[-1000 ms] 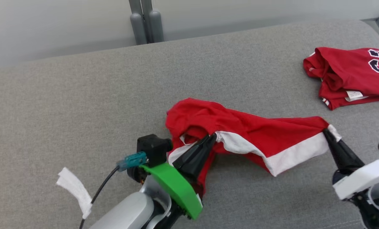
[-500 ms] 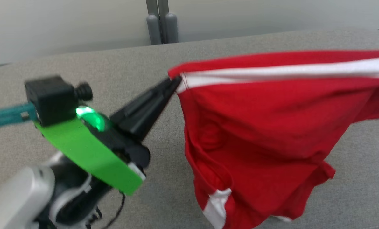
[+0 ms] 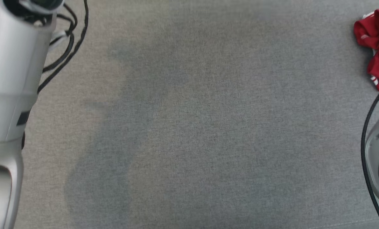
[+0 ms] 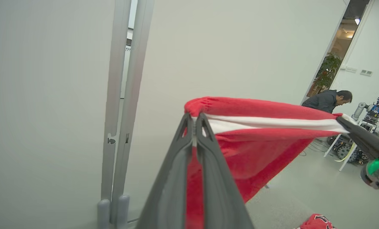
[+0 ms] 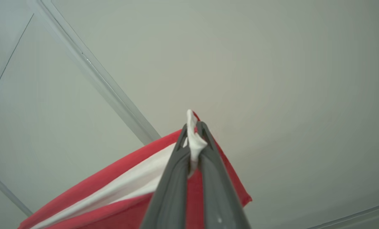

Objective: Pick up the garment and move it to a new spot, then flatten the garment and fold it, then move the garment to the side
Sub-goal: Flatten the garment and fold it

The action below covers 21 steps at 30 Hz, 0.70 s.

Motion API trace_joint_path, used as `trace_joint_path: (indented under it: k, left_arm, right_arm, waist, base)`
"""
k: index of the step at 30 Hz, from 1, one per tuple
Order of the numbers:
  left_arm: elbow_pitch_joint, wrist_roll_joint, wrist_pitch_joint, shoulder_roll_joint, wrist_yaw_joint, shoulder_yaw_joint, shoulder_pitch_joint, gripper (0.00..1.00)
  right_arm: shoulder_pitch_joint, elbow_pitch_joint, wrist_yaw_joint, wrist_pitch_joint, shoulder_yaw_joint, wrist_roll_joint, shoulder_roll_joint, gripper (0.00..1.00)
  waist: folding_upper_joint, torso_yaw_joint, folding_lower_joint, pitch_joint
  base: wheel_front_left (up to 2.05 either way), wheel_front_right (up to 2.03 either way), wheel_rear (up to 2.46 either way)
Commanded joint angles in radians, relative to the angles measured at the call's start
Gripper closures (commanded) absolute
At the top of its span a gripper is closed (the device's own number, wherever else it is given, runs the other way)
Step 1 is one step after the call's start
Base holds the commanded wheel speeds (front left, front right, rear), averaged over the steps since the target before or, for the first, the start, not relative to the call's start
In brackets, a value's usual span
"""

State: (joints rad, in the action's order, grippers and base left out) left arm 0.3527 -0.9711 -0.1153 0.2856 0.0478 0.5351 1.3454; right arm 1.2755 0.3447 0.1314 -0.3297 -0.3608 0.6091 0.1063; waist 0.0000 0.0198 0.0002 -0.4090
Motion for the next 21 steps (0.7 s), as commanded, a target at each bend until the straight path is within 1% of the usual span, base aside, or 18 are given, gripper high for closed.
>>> trace_joint_path:
  k: [1, 3, 4, 6, 8, 11, 14, 18, 21]
  left_arm:
    - [0.044, 0.016, 0.043, -0.011, -0.023, -0.01, 0.028, 1.0]
    - [0.107, 0.008, 0.087, -0.039, -0.077, 0.002, 0.017, 1.0]
    - [0.139, 0.006, 0.107, -0.047, -0.106, 0.013, -0.014, 1.0]
    - [0.184, -0.002, 0.141, -0.06, -0.142, 0.041, -0.093, 1.0]
    - [0.208, -0.015, 0.169, -0.062, -0.165, 0.076, -0.187, 1.0]
    - [0.212, -0.048, 0.206, -0.046, -0.178, 0.138, -0.371, 1.0]
    - [0.163, -0.062, 0.251, -0.013, -0.179, 0.23, -0.551, 1.0]
    - [0.114, -0.054, 0.319, 0.032, -0.179, 0.329, -0.744, 1.0]
    - [0.099, -0.058, 0.357, 0.045, -0.177, 0.351, -0.886, 1.0]
  right_arm:
    - [0.018, 0.02, -0.001, 0.033, -0.007, -0.012, 0.001, 1.0]
    - [0.0, 0.045, -0.001, 0.054, 0.01, 0.002, -0.013, 1.0]
    - [-0.042, 0.049, -0.001, 0.066, 0.017, 0.018, -0.016, 1.0]
    - [-0.152, 0.048, -0.001, 0.076, 0.05, 0.043, -0.013, 1.0]
    - [-0.283, 0.036, -0.001, 0.084, 0.079, 0.074, -0.002, 1.0]
    - [-0.52, 0.025, -0.001, 0.098, 0.114, 0.122, 0.017, 1.0]
    - [-0.73, 0.023, -0.001, 0.126, 0.131, 0.174, 0.031, 1.0]
    - [-0.946, 0.0, -0.001, 0.163, 0.164, 0.219, 0.053, 1.0]
    - [-1.097, -0.022, -0.002, 0.198, 0.195, 0.214, 0.08, 1.0]
  waist:
    - [0.0, 0.008, -0.0002, -0.065]
    - [0.0, 0.005, -0.0002, -0.073]
    - [0.0, 0.002, -0.0002, -0.07]
    - [0.0, -0.001, -0.0002, -0.048]
    - [0.0, -0.002, -0.0002, -0.02]
    - [0.0, -0.004, -0.0002, 0.006]
    - [0.0, -0.005, -0.0002, 0.044]
    - [0.0, -0.009, -0.0002, 0.116]
    - [0.0, -0.006, -0.0002, 0.187]
  base:
    - [0.0, 0.0, 0.0]
    - [0.0, 0.0, 0.0]
    - [0.0, 0.0, 0.0]
    - [0.0, 0.0, 0.0]
    - [0.0, 0.0, 0.0]
    - [0.0, 0.0, 0.0]
    - [0.0, 0.0, 0.0]
    - [0.0, 0.0, 0.0]
    - [0.0, 0.0, 0.0]
